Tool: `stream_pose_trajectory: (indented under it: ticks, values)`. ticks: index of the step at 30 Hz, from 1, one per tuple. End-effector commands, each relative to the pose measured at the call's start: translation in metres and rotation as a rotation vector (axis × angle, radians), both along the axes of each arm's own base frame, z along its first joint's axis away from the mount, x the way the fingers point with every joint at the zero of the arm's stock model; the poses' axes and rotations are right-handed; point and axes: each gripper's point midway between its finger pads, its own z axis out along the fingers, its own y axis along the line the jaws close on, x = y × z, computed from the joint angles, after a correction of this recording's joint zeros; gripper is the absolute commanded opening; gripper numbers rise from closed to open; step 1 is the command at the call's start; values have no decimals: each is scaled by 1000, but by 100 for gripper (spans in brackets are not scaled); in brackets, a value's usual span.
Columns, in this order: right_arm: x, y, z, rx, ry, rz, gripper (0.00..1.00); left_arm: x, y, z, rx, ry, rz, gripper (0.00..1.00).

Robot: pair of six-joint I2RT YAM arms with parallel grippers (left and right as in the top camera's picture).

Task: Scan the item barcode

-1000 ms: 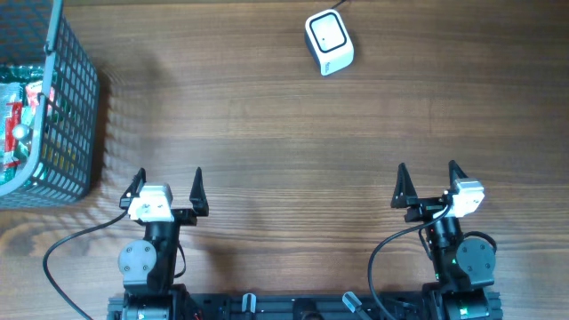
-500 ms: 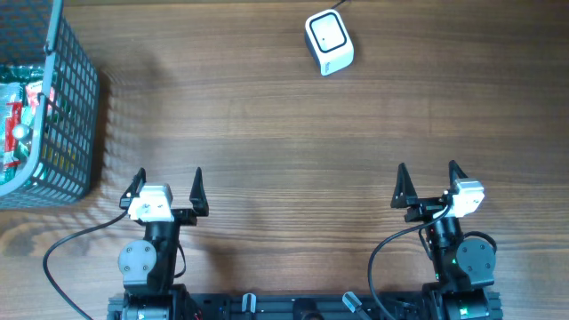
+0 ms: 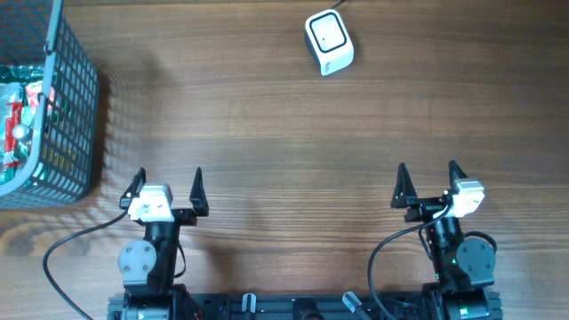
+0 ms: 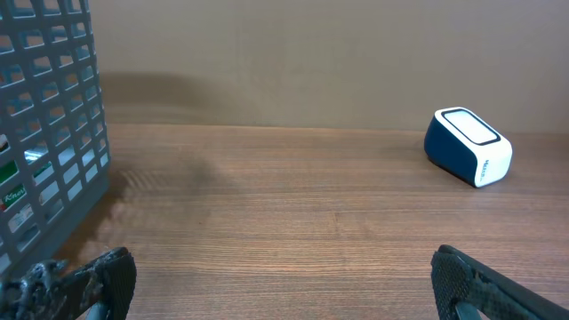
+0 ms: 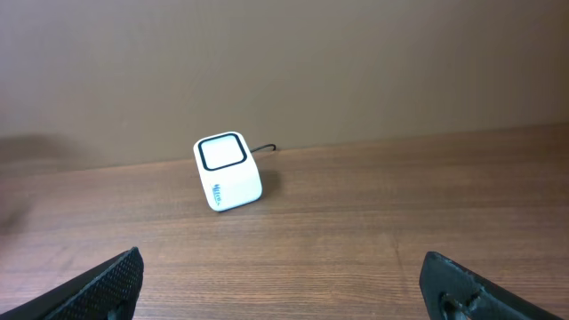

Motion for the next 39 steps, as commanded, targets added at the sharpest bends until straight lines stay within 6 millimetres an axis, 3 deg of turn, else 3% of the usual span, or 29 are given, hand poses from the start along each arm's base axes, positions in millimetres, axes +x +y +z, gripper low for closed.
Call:
stream_pose_trajectory:
  ticks: [1, 8, 11, 15, 17, 18, 20, 22, 24, 26, 29, 31, 36, 39]
  values:
    - [0, 2, -1, 13, 5, 11, 100, 0, -4, -2, 11, 5, -25, 100]
    - [0, 2, -1, 13, 5, 11, 100, 0, -4, -1, 12, 0, -25, 100]
    - [0, 2, -1, 13, 5, 11, 100, 1, -6, 12, 21, -56, -33, 100]
    - [0, 2, -1, 13, 5, 11, 100, -2, -24, 26, 19, -107, -140, 100]
    - [0, 2, -1, 13, 5, 12, 100, -10, -38, 60, 26, -183, -220, 100]
    - [0, 2, -1, 13, 5, 11, 100, -18, -40, 91, 24, -247, -231, 100]
    - [0, 2, -1, 13, 5, 11, 100, -29, -40, 126, 11, -315, -232, 100]
    - [0, 2, -1, 13, 5, 11, 100, -50, -40, 177, 21, -391, -231, 100]
    - [0, 2, -1, 13, 5, 11, 100, -65, -37, 216, 20, -395, -214, 100]
    - [0, 2, -1, 13, 5, 12, 100, -72, -30, 257, 3, -279, -170, 100]
    - [0, 2, -1, 13, 5, 11, 100, -57, -28, 296, -15, -68, -159, 100]
    - [0, 2, -1, 13, 5, 11, 100, -41, -32, 306, -31, 77, -182, 100]
    - [0, 2, -1, 13, 5, 11, 100, 18, -36, 297, -63, 315, -204, 100]
    - [0, 2, -1, 13, 5, 11, 100, 58, -35, 269, -75, 421, -202, 100]
